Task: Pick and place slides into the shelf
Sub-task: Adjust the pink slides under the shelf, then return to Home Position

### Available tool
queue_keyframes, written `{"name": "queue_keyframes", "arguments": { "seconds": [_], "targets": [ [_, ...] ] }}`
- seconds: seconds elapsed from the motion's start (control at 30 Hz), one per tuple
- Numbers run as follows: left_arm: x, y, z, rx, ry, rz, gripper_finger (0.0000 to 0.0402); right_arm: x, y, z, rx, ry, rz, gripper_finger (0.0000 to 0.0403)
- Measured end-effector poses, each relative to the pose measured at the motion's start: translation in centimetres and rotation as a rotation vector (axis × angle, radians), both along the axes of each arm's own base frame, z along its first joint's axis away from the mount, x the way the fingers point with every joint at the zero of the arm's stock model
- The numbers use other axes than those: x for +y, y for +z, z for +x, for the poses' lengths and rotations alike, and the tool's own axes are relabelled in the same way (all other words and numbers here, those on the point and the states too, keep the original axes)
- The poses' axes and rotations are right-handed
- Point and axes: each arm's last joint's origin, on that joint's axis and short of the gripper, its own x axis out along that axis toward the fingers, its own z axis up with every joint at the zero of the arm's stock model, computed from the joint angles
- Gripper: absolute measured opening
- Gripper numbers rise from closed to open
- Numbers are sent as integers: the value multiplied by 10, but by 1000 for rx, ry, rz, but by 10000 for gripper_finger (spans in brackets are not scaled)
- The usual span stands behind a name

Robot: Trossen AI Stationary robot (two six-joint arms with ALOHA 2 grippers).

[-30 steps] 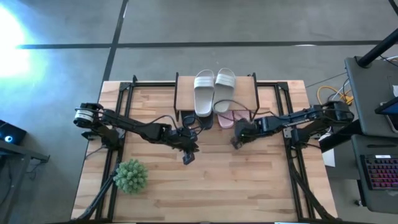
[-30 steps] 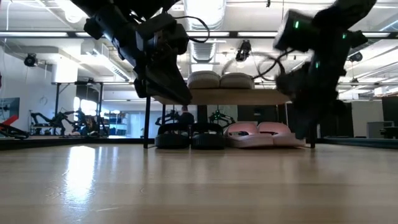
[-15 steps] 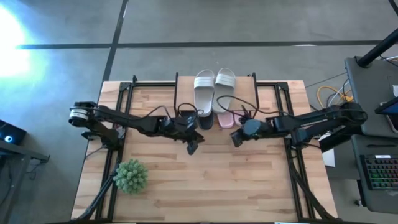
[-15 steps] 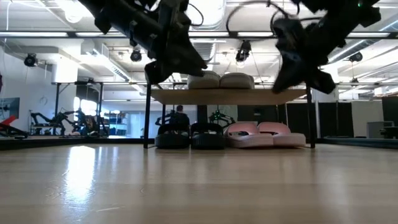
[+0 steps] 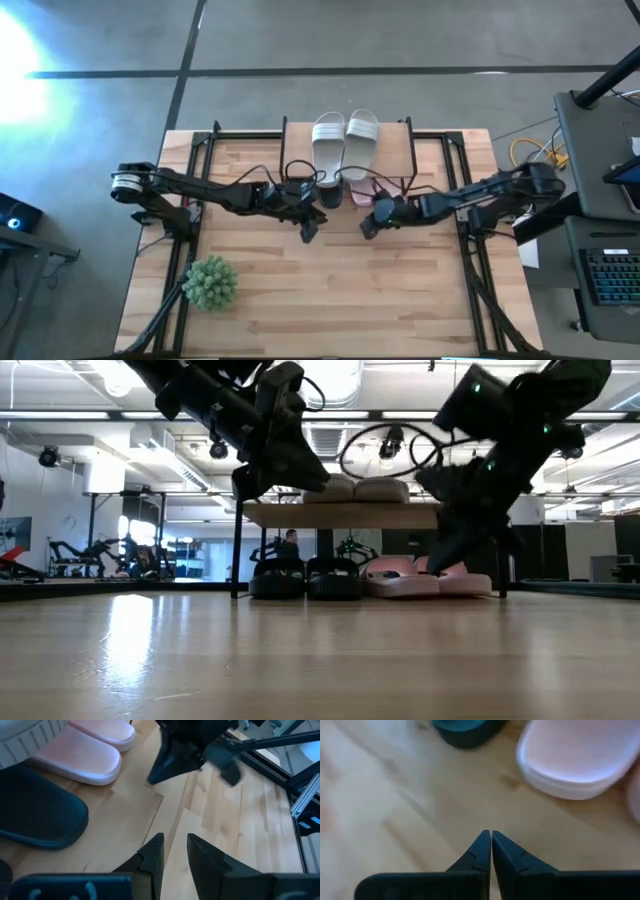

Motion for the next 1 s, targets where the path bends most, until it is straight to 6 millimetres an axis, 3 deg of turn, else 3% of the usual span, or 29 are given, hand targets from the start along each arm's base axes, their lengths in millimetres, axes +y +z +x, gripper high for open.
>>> {"name": "queue_keyframes", "arguments": {
  "seconds": [0.27, 0.43, 0.77, 1.0],
  "targets": [
    [0, -1, -1, 9, 3, -3, 70, -13, -24, 8, 80, -104, -107, 8],
    [0, -2, -1, 19, 3, -4, 70, -20, -24, 12, 50, -93, -126, 8],
    [0, -3, -2, 29, -1, 1, 70, -20, -10, 17, -35, -39, -80, 8],
    [0, -2, -2, 29, -25, 39, 70, -8, 32, 13, -200, 65, -37, 8]
  ]
}}
